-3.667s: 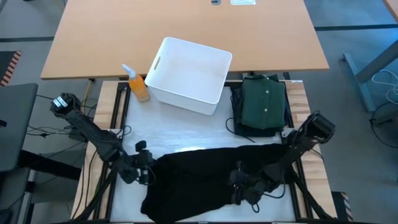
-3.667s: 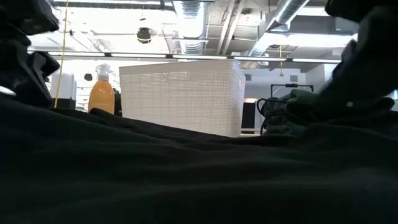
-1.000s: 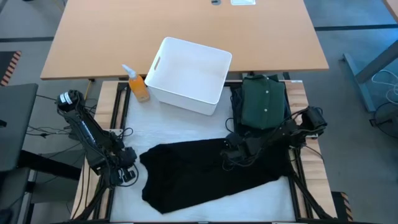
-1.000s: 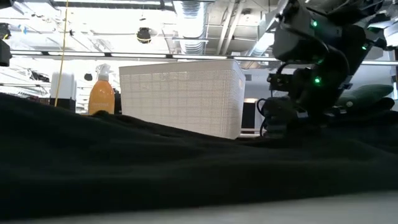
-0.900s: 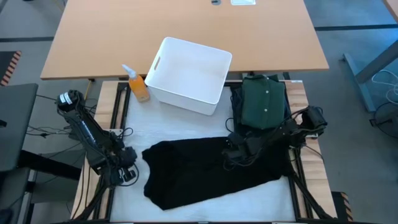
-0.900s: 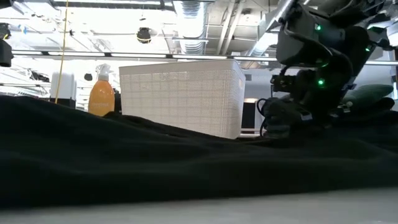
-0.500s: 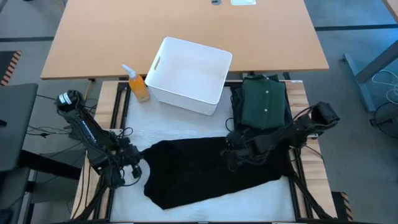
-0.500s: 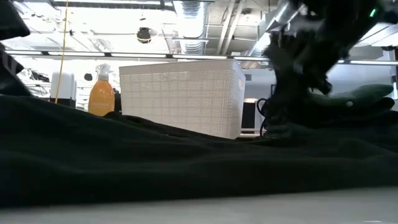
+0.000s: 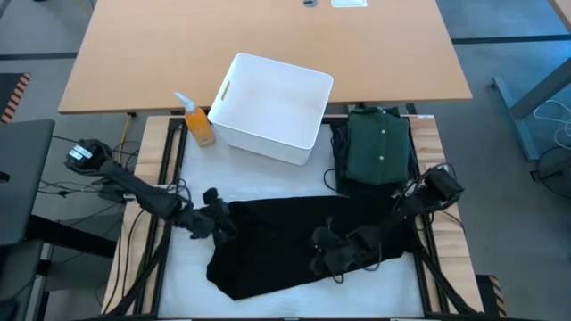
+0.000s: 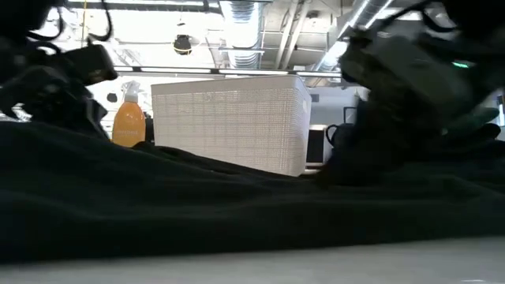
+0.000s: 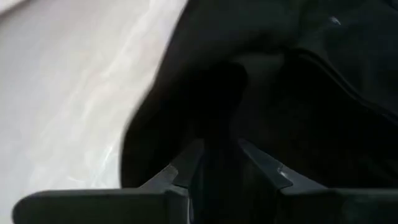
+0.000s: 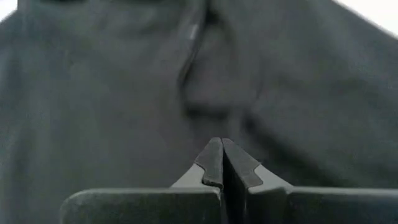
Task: Fold laundry
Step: Fold the black shirt
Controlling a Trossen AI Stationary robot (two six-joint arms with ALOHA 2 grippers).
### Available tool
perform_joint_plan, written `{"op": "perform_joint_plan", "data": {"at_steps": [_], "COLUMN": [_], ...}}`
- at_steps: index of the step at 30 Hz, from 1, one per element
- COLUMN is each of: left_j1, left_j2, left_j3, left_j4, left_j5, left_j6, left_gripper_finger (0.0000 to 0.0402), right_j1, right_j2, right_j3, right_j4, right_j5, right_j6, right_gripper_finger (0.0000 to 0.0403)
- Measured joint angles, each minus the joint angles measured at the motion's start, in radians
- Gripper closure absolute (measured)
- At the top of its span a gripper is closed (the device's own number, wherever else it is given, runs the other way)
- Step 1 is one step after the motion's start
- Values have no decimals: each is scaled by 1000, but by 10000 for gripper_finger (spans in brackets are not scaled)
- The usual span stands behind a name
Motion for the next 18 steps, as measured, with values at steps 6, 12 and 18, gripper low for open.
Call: {"op": "perform_joint_plan", "data": {"at_steps": [6,12,18], "left_j1": [97,115,115], "left_j2": [-4,-4,31], "left_j3": [7,8,8], "left_j4": [75,138,193], "left_j5": [131,241,238], "left_j6": [110,123,81], "left_gripper_finger": [308,300,301], "right_j1": [103,135,112], "right_j2": [50,63,63], "right_j3": [3,4,5], "right_j4": [-25,-37,-39], "right_j5": [8,39,38], "right_j6": [140,173,144], "right_gripper_finger": [383,383,383]}}
